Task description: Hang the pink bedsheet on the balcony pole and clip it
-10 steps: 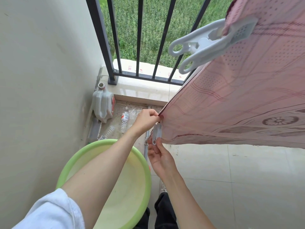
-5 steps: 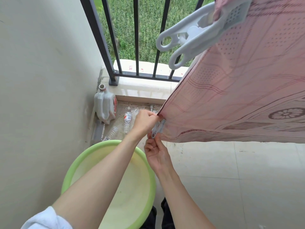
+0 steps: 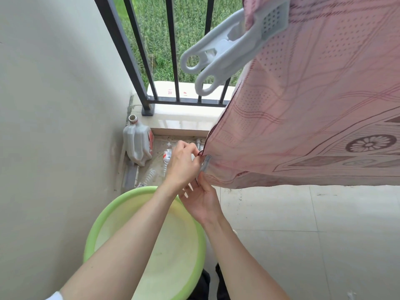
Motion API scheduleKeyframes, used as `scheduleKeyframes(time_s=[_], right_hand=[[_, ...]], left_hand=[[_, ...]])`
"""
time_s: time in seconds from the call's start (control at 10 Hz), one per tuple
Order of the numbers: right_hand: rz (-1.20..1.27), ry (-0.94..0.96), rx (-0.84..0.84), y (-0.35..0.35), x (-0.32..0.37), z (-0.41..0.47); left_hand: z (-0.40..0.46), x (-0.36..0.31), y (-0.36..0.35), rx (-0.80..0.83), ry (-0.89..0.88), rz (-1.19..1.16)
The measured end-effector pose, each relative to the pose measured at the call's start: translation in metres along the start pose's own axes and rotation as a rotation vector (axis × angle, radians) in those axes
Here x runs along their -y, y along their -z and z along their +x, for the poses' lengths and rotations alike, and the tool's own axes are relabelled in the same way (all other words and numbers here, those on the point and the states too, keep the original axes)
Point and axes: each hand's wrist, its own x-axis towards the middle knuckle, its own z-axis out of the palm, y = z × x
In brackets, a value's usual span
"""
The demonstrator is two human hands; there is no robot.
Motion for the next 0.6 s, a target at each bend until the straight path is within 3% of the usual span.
scheduleKeyframes(time_s=[0.2,0.3,0.4,0.5,0.6], right_hand=[[-0.27,-0.03,-0.068,0.011,0.023,-0.015],[-0.683,0.064,-0.2,0.029,0.045,-0.042],[-1.401,0.148,-0.273,0.057,0.073,-0.08],[-1.85,0.213,-0.289,0.087,0.114,-0.122],[-2.059,0.343,-0.338,0.112,0.153,-0.172]], left_hand=[[-0.016,0.003,-0.004,-0.015,0.008,-0.003],[-0.045,0.013,-0.01,-0.027,0.057,0.055],[-0.083,0.018,-0.018,0.003,0.121,0.181],[-0.117,-0.003,-0.03,0.094,0.057,0.27],[-0.139,-0.037,-0.046,0.197,-0.127,0.316]])
